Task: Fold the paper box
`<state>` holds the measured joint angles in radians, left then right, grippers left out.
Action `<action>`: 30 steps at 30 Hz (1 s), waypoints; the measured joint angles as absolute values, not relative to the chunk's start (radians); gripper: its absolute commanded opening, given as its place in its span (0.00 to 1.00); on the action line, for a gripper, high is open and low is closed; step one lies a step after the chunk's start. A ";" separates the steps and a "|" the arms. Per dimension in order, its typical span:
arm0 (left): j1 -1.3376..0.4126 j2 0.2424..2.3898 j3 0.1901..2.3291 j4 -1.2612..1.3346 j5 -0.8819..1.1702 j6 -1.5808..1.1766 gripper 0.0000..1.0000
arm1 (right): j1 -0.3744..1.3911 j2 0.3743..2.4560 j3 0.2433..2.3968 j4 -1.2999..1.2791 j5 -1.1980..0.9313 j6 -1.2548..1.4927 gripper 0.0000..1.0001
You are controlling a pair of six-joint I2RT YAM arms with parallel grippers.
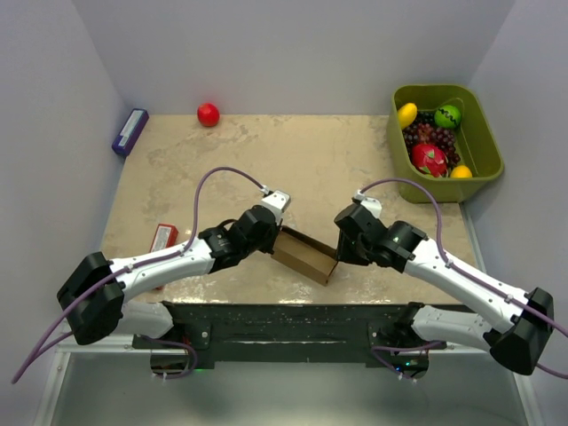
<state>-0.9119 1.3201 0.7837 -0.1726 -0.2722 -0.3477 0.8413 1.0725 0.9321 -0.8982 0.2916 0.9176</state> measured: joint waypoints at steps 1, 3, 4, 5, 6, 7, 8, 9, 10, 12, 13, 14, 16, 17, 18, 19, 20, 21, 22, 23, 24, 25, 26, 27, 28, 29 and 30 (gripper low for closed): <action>-0.912 1.320 0.784 -0.173 -0.272 -0.348 0.00 | 0.841 1.077 0.932 -0.893 0.294 0.917 0.34; -0.912 1.320 0.785 -0.173 -0.272 -0.348 0.00 | 0.841 1.081 0.932 -0.882 0.296 0.918 0.33; -0.912 1.320 0.785 -0.175 -0.273 -0.348 0.00 | 0.841 1.080 0.932 -0.875 0.298 0.918 0.32; -0.912 1.320 0.786 -0.176 -0.273 -0.348 0.00 | 0.841 1.080 0.932 -0.868 0.299 0.918 0.29; -0.912 1.320 0.787 -0.179 -0.273 -0.348 0.00 | 0.841 1.080 0.932 -0.863 0.301 0.918 0.27; -0.912 1.320 0.788 -0.180 -0.273 -0.348 0.00 | 0.841 1.080 0.932 -0.860 0.302 0.917 0.26; -0.912 1.320 0.788 -0.181 -0.273 -0.348 0.00 | 0.841 1.080 0.931 -0.855 0.303 0.918 0.24; -0.912 1.320 0.788 -0.181 -0.273 -0.348 0.00 | 0.841 1.081 0.931 -0.851 0.305 0.917 0.17; -0.913 1.320 0.788 -0.181 -0.273 -0.348 0.00 | 0.842 1.084 0.931 -0.848 0.307 0.917 0.13; -0.916 1.320 0.788 -0.181 -0.273 -0.348 0.00 | 0.841 1.095 0.931 -0.842 0.309 0.914 0.05; -0.917 1.320 0.788 -0.182 -0.273 -0.348 0.00 | 0.842 1.103 0.931 -0.843 0.315 0.914 0.04; -0.918 1.320 0.788 -0.183 -0.274 -0.348 0.00 | 0.842 1.108 0.929 -0.844 0.319 0.913 0.02; -0.918 1.320 0.788 -0.183 -0.274 -0.348 0.00 | 0.841 1.113 0.927 -0.842 0.324 0.913 0.00; -0.919 1.320 0.789 -0.183 -0.274 -0.349 0.00 | 0.841 1.112 0.927 -0.842 0.325 0.913 0.00; -0.919 1.320 0.789 -0.184 -0.274 -0.349 0.00 | 0.841 1.112 0.927 -0.842 0.325 0.913 0.00; -0.919 1.320 0.789 -0.185 -0.274 -0.350 0.00 | 0.841 1.112 0.926 -0.841 0.324 0.913 0.00; -0.919 1.320 0.789 -0.185 -0.274 -0.352 0.00 | 0.841 1.111 0.924 -0.839 0.325 0.914 0.00; -0.919 1.320 0.789 -0.186 -0.274 -0.353 0.00 | 0.842 1.110 0.922 -0.837 0.325 0.915 0.00; -0.919 1.320 0.790 -0.187 -0.275 -0.356 0.00 | 0.844 1.109 0.919 -0.834 0.325 0.916 0.00; -0.920 1.320 0.791 -0.189 -0.276 -0.356 0.00 | 0.847 1.105 0.913 -0.827 0.326 0.916 0.00; -0.920 1.320 0.792 -0.190 -0.277 -0.357 0.00 | 0.852 1.102 0.908 -0.823 0.329 0.919 0.00; -0.920 1.321 0.793 -0.192 -0.277 -0.357 0.00 | 0.858 1.100 0.906 -0.822 0.332 0.921 0.00; -0.920 1.322 0.795 -0.195 -0.278 -0.358 0.00 | 0.865 1.099 0.904 -0.819 0.336 0.925 0.00; -0.921 1.323 0.795 -0.196 -0.278 -0.358 0.00 | 0.874 1.099 0.902 -0.818 0.344 0.929 0.00; -0.922 1.323 0.796 -0.196 -0.281 -0.359 0.00 | 0.884 1.099 0.900 -0.815 0.351 0.933 0.00; -0.923 1.324 0.797 -0.198 -0.284 -0.360 0.00 | 0.894 1.099 0.898 -0.815 0.358 0.938 0.00; -0.923 1.325 0.798 -0.199 -0.284 -0.360 0.00 | 0.904 1.099 0.897 -0.815 0.367 0.945 0.00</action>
